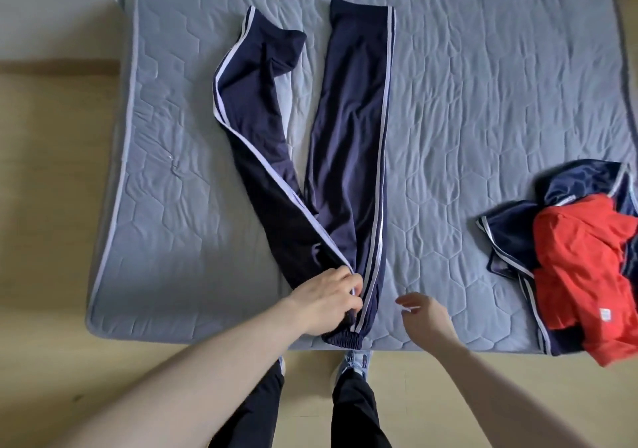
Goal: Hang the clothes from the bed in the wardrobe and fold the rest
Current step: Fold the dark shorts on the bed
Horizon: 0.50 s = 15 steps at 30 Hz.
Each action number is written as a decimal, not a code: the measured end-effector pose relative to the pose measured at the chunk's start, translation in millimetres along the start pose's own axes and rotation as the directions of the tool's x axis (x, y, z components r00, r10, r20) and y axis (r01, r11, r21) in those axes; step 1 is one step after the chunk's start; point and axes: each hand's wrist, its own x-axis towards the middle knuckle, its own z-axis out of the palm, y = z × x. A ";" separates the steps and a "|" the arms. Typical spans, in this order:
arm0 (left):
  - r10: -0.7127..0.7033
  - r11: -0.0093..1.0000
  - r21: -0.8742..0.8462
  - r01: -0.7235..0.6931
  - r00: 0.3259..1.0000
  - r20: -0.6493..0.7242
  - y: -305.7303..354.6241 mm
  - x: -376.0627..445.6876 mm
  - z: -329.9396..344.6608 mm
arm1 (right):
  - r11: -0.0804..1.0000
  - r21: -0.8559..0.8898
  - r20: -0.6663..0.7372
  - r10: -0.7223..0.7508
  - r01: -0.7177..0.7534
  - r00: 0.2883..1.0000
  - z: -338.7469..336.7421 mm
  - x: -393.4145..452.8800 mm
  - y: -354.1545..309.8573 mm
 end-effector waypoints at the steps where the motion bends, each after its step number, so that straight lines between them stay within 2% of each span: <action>1: 0.026 0.998 0.047 -0.029 0.998 0.054 7.6 13.2 1.9 | 1.000 0.015 -0.007 0.003 -0.003 1.000 -3.6 1.3 5.0; 5: 0.053 0.984 0.156 -0.089 0.974 0.222 24.1 53.5 21.7 | 1.000 0.026 -0.015 0.010 -0.010 1.000 -9.2 11.4 23.9; 8: 0.026 0.995 0.089 -0.054 0.957 0.290 16.4 58.3 36.1 | 0.999 0.035 -0.001 0.029 -0.029 1.000 -6.6 16.8 29.0; 10: 0.006 1.000 -0.017 -0.003 0.983 0.182 1.3 55.2 36.9 | 0.998 0.052 0.022 0.034 -0.035 0.999 -2.6 24.1 25.2; 12: -0.106 0.981 -0.165 0.098 0.994 -0.041 -21.3 47.9 30.4 | 0.997 0.068 0.042 0.021 -0.023 0.999 1.2 32.0 11.7; 13: -0.221 0.951 -0.255 0.177 0.962 -0.158 -37.7 45.0 24.9 | 0.996 0.083 0.047 0.007 -0.010 0.999 3.0 37.9 1.5; 15: -0.502 0.833 -0.428 0.352 0.806 -0.314 -77.7 40.6 6.0 | 0.991 0.133 0.034 -0.040 0.035 0.999 4.8 50.1 -25.6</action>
